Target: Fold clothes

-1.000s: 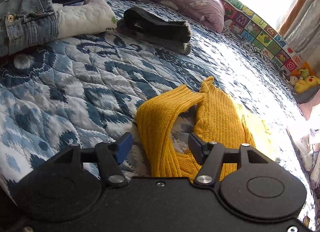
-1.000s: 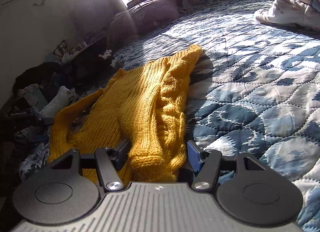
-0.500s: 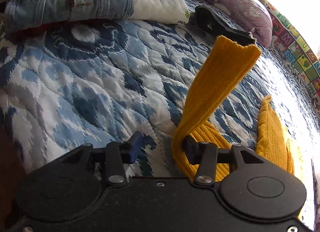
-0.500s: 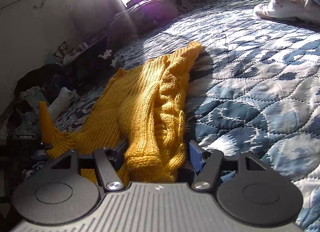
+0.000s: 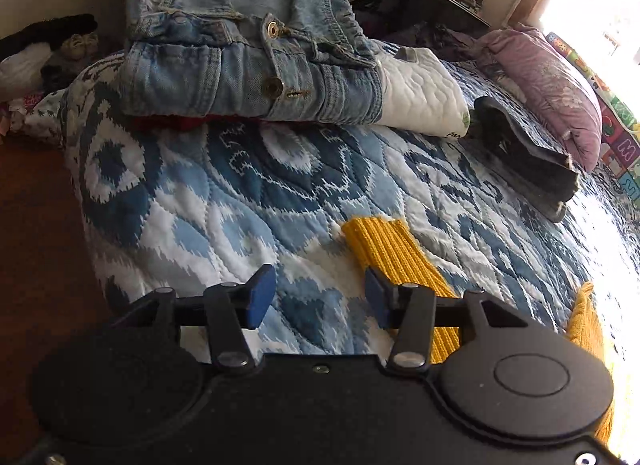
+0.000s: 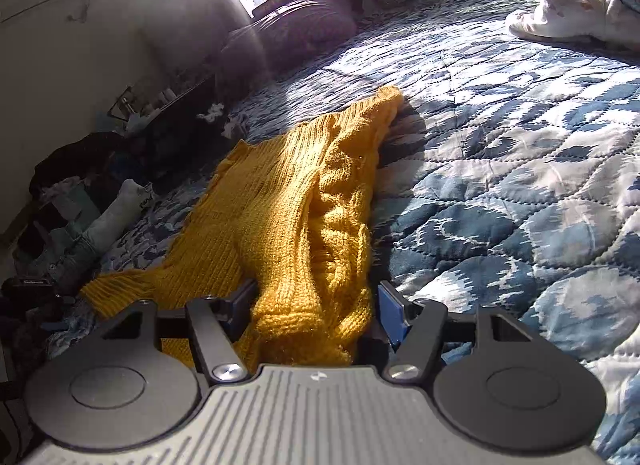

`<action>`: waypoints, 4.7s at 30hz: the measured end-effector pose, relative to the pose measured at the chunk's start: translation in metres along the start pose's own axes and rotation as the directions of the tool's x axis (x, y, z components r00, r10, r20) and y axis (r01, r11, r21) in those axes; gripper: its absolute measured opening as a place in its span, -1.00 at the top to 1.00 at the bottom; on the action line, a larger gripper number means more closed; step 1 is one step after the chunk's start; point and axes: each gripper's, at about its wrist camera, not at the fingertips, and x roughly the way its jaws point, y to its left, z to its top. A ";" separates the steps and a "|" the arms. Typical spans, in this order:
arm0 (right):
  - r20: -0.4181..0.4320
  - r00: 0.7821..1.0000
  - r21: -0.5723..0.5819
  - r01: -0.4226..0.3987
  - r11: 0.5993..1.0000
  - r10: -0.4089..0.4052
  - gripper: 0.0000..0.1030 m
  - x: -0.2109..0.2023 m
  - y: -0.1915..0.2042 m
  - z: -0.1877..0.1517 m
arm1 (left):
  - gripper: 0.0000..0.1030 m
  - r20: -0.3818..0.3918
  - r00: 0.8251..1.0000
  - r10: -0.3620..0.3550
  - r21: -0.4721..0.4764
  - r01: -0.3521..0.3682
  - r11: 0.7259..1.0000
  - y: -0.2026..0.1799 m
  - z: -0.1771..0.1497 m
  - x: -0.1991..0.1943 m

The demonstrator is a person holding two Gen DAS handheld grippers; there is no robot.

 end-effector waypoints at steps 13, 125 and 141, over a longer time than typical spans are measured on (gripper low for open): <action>0.094 0.995 -0.046 -0.037 0.998 0.041 -0.08 -0.024 0.024 0.030 | -0.45 -0.166 0.929 -0.331 0.374 0.370 0.851 -0.149 -0.104 -0.007; -0.075 0.989 -0.229 0.104 0.968 -0.124 0.60 0.125 -0.031 0.172 | 0.29 -0.430 0.796 -0.426 0.487 0.602 0.632 -0.315 -0.032 0.141; -0.082 0.983 -0.316 0.129 0.940 -0.162 0.55 0.054 -0.006 0.124 | 0.02 -0.463 0.763 -0.452 0.454 0.642 0.618 -0.229 -0.050 0.051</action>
